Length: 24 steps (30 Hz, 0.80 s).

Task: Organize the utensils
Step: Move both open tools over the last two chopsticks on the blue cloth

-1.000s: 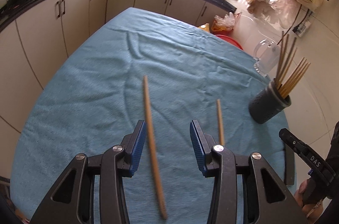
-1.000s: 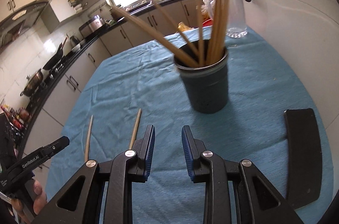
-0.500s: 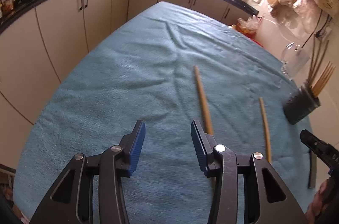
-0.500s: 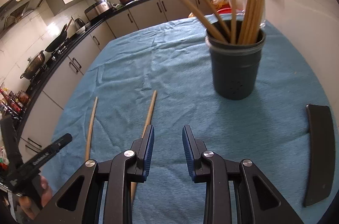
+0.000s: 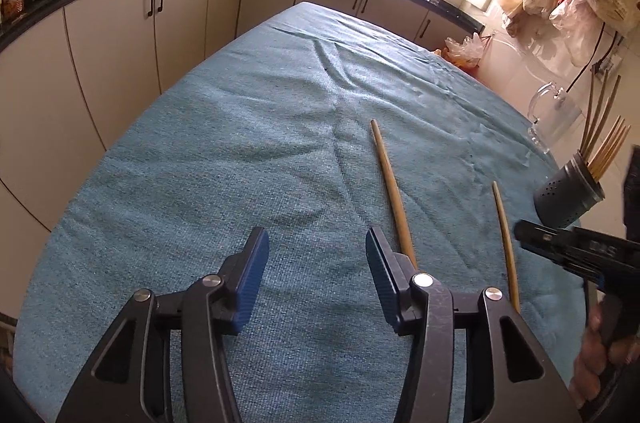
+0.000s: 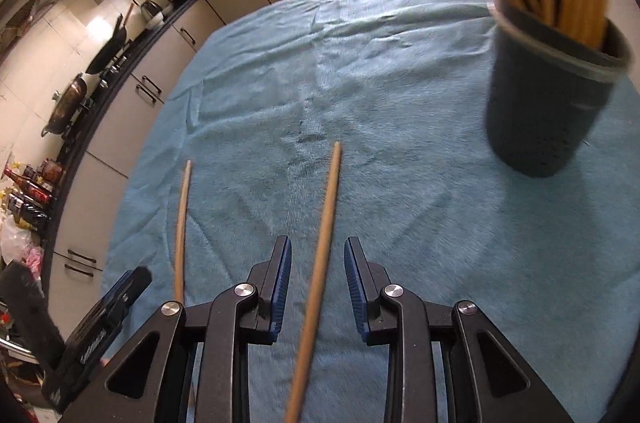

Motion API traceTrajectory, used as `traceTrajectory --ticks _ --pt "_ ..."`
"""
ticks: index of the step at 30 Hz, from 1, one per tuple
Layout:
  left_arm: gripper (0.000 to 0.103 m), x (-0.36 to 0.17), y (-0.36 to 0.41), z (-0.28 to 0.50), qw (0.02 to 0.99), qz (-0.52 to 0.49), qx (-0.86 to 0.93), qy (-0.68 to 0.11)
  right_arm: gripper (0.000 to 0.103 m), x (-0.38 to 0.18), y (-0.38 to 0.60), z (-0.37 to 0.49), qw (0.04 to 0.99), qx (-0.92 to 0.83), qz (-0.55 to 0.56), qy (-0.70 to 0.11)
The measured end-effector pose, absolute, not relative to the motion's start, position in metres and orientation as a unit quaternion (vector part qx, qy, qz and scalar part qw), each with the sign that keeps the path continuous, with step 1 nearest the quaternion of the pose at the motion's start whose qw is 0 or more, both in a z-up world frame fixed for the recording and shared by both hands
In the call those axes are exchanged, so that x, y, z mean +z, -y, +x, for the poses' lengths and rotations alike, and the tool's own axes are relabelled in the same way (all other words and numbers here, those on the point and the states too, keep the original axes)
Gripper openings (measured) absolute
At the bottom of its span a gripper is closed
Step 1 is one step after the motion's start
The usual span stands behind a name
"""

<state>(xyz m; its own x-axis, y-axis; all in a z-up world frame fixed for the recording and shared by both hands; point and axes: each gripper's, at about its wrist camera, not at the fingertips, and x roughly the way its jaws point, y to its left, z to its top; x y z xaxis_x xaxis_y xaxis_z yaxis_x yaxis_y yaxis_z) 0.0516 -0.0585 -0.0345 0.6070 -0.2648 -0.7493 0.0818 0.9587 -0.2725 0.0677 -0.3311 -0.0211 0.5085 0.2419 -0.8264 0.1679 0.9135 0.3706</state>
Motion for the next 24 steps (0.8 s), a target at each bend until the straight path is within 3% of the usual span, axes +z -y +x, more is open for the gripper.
traceTrajectory --ticks 12,14,24 --pt "0.051 -0.035 0.054 0.051 0.886 -0.125 -0.112 -0.432 0.023 -0.029 0.304 0.089 0.855 -0.005 0.126 -0.504" --pt "0.051 -0.035 0.054 0.051 0.887 -0.124 -0.111 -0.432 0.008 -0.029 0.298 0.088 0.858 0.003 0.111 -0.502" --pt "0.051 -0.03 0.067 0.054 0.877 -0.103 -0.126 -0.453 0.007 -0.008 0.301 0.059 0.876 0.061 0.152 -0.453"
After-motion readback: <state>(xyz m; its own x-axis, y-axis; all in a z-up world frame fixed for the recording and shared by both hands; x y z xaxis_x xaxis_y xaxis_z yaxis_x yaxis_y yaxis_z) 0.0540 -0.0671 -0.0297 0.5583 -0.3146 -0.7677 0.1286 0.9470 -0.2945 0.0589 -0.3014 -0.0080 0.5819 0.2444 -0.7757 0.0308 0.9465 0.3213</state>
